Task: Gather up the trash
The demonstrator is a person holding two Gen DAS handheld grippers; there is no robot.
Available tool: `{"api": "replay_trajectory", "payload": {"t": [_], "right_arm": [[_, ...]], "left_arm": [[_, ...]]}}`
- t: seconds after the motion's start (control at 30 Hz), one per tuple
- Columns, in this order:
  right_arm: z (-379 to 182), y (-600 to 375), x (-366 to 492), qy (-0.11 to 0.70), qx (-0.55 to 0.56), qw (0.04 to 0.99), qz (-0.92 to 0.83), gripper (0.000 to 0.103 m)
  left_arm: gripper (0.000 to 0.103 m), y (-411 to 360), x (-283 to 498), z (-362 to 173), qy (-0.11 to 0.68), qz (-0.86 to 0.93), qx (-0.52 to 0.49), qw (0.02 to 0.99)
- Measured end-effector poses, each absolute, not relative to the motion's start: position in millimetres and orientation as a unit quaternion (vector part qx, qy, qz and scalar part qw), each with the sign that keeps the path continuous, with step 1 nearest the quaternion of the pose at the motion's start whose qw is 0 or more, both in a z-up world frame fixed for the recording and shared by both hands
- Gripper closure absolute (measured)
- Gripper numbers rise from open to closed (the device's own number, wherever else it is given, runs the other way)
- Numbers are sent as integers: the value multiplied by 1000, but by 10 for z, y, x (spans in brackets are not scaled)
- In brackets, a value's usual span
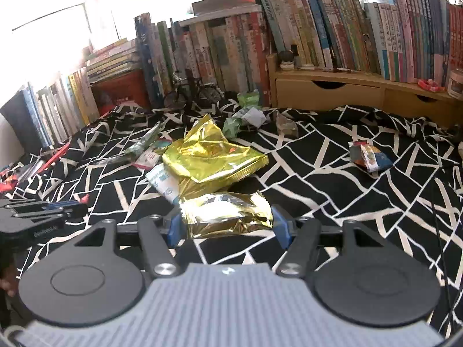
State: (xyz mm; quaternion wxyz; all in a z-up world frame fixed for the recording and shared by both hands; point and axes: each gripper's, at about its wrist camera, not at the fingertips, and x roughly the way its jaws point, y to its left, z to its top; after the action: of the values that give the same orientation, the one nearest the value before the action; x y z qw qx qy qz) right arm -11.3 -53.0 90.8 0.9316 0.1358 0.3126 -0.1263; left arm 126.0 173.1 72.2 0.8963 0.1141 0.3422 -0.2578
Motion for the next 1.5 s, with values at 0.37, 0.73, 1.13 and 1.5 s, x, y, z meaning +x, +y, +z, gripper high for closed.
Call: {"api": "replay_trajectory", "payload": {"t": [0.37,0.73,1.13,1.5], "right_arm": [[1083,-61,-364,290,147,939,-110,39],[1225,524,-500,281,115,950,-75,38],[1283,1266,-822,290,64,953,-54,39],[1059,1889,-953,331,46,942,2,39]], "left_arm": [[93,2493,1061,912,326,-220,106,913],[93,3203,674,931,326,-195,89,921],[93,3864,146,992,323,-188,83,924],[93,4477,-251,683,371,-145,62,915]]}}
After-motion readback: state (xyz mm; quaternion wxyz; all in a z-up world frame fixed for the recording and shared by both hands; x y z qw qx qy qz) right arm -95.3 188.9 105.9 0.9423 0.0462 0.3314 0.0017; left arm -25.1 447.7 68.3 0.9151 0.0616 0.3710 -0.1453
